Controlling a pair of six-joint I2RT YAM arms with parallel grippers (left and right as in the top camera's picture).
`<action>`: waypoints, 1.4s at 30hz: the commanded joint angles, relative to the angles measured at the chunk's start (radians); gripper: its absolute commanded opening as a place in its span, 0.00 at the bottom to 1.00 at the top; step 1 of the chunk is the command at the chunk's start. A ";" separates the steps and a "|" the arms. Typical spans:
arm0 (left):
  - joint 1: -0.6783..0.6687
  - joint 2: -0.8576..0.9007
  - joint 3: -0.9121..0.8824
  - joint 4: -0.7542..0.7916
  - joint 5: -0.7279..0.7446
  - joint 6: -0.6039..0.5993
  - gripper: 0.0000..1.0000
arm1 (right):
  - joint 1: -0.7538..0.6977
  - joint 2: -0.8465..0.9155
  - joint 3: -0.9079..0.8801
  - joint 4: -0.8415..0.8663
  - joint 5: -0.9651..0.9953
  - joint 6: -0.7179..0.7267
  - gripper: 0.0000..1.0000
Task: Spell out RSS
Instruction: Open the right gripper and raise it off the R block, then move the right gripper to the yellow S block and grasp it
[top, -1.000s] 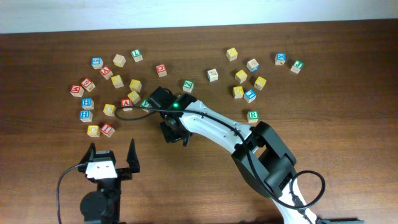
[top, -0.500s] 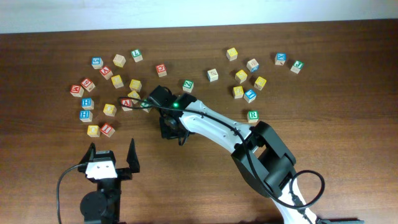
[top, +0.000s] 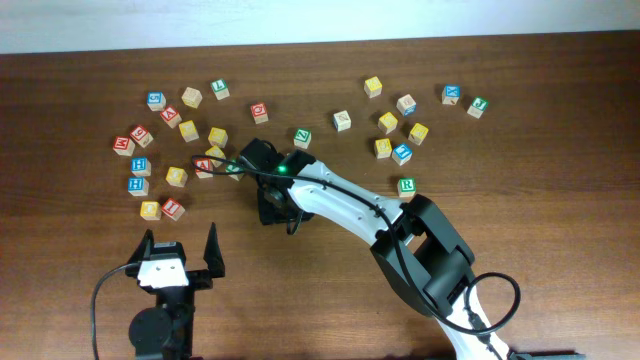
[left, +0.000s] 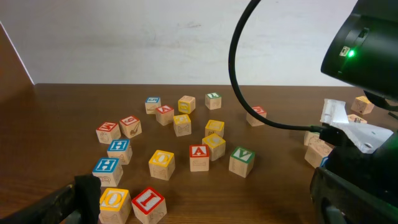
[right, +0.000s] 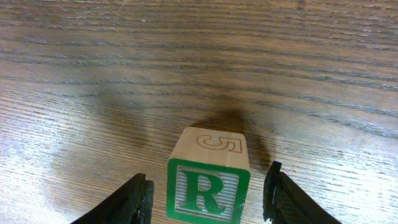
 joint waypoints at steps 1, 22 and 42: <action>-0.004 -0.003 -0.004 -0.004 -0.003 -0.010 0.99 | -0.009 -0.032 0.078 -0.051 0.042 -0.018 0.52; -0.004 -0.003 -0.004 -0.004 -0.003 -0.010 0.99 | -0.479 -0.049 0.545 -0.505 0.063 -0.220 0.99; -0.004 -0.003 -0.004 -0.004 -0.003 -0.010 0.99 | -0.547 -0.031 0.393 -0.388 0.061 -0.531 0.98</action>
